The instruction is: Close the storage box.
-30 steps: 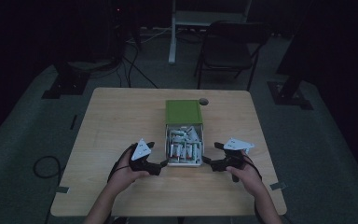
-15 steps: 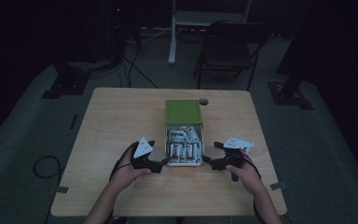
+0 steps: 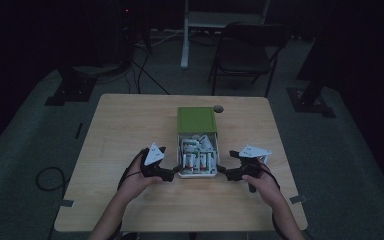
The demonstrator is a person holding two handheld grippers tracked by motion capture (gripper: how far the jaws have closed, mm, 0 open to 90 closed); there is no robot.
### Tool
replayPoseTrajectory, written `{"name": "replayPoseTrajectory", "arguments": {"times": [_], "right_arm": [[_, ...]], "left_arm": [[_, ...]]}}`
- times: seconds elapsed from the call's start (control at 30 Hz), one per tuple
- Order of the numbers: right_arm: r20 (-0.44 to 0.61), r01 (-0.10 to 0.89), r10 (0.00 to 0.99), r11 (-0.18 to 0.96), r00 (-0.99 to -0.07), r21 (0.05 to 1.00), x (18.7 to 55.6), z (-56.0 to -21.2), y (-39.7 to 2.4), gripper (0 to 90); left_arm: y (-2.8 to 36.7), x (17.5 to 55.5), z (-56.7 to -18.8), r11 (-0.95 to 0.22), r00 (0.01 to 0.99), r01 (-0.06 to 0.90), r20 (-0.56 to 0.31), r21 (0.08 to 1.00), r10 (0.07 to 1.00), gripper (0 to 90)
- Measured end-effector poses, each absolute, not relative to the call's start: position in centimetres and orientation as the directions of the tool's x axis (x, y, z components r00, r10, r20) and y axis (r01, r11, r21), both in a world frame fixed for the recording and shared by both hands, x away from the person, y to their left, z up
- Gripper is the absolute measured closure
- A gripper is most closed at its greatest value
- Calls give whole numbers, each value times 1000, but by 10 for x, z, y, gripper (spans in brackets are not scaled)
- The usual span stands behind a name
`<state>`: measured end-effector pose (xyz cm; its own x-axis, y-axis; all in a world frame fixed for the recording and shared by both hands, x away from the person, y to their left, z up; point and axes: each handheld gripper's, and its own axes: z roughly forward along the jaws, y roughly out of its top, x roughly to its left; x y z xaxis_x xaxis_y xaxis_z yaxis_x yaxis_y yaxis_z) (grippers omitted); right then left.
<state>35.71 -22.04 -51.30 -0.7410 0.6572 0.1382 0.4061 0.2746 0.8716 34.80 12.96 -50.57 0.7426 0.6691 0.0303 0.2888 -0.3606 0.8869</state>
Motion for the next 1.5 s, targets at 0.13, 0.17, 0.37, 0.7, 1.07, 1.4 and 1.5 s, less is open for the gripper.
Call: {"name": "replayPoseTrajectory", "arguments": {"times": [0.13,0.17,0.37,0.7,1.07,1.4,1.5], "right_arm": [[140,409,666,266,-733,873,358,-514,-221,115],[142,410,669,262,-730,874,358,-514,-221,115],[144,411,675,255,-724,875,360,-515,-221,115],[137,411,681,259,-719,874,364,-514,-220,115],[131,412,685,264,-717,872,368,-514,-219,115],[125,412,686,273,-717,869,371,-513,-218,115],[122,413,687,276,-717,868,372,-512,-217,115]], "left_arm": [[129,352,-506,-357,748,296,18,886,664,82],[129,353,-507,-352,746,299,12,887,665,82],[130,356,-508,-345,744,300,9,889,669,82],[130,359,-509,-334,740,318,-12,887,673,82],[129,362,-508,-337,733,318,-4,886,680,82],[130,365,-508,-336,731,322,-7,885,682,82],[130,367,-509,-332,728,321,-7,887,686,82]]}}
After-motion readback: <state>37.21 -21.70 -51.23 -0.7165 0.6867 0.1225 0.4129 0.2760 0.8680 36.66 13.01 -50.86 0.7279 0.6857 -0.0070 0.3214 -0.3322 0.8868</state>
